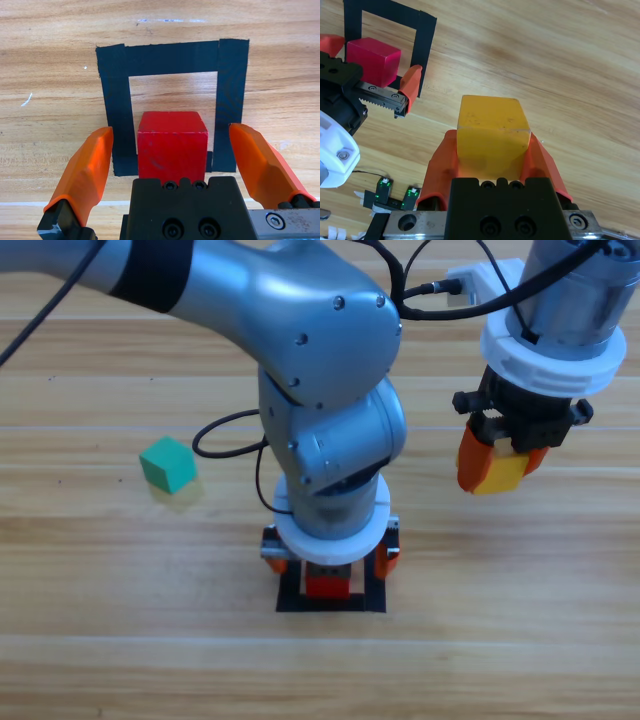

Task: Stack the blocks in the rectangular block: red at the bottom, yellow in the middle, green on top

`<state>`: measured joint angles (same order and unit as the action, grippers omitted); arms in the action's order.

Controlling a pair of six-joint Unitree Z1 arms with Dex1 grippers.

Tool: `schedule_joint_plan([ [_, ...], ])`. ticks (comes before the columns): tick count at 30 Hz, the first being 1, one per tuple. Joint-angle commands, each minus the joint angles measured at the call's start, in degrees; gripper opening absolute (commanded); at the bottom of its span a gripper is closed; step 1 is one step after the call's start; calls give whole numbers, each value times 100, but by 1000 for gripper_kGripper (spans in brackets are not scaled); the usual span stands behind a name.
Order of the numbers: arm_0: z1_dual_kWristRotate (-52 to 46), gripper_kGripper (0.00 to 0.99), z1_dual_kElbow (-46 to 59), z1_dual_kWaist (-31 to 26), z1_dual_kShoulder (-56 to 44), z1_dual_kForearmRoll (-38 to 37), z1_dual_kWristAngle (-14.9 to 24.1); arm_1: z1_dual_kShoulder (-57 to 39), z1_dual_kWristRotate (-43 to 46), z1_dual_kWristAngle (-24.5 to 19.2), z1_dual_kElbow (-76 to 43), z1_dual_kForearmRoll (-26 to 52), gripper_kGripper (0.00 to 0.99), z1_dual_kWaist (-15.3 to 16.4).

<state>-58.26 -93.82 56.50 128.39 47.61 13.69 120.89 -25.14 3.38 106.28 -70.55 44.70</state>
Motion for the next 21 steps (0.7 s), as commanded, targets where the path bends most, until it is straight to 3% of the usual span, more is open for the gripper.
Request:
schedule_joint_plan([
  [1,-80,990,-84,124,-315,73,73,-391,-184,-294,-126,23,0,171],
  [10,-54,990,-893,-87,-1035,1137,275,-532,-509,-312,24,15,0,426],
  [13,157,990,-1411,-359,-1229,1981,407,-435,-720,-136,129,-12,0,522],
  [21,2134,990,-937,-2346,-1668,2200,64,488,-1660,75,929,-231,0,883],
])
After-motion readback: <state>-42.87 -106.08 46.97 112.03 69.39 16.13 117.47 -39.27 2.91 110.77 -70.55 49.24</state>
